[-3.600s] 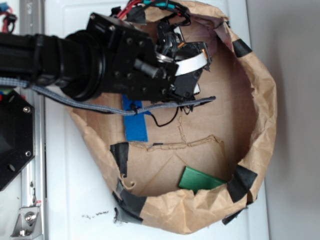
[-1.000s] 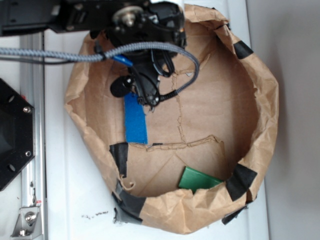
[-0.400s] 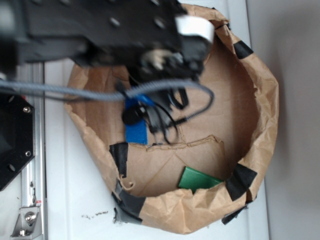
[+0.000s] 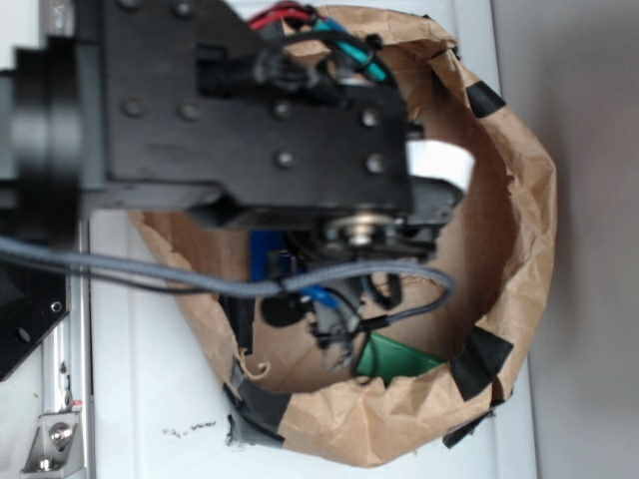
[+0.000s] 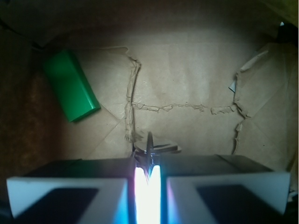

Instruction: Grab the silver keys.

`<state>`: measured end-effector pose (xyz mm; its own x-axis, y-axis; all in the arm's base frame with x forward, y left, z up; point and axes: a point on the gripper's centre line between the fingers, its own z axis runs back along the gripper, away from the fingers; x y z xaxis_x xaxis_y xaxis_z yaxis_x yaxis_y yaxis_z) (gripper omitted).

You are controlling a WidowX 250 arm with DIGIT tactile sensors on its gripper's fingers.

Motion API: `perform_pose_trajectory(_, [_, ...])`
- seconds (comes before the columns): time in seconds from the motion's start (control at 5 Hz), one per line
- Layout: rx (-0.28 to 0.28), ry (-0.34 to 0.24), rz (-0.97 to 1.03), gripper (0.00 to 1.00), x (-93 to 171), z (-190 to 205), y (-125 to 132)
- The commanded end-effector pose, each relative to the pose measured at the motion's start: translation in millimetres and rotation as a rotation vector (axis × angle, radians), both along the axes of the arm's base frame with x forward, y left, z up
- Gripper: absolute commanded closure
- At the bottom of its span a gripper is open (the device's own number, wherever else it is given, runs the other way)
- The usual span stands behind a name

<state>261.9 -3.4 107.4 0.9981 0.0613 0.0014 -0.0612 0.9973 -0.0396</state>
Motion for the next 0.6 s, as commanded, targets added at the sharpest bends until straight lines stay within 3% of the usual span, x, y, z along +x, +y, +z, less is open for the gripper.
perform_pose_trajectory(0.0, [0.005,-0.124,0.065,1.00,18.6,16.8,9.0])
perform_pose_trajectory(0.4, [0.031,-0.135,0.090,1.00,25.8,13.2,0.2])
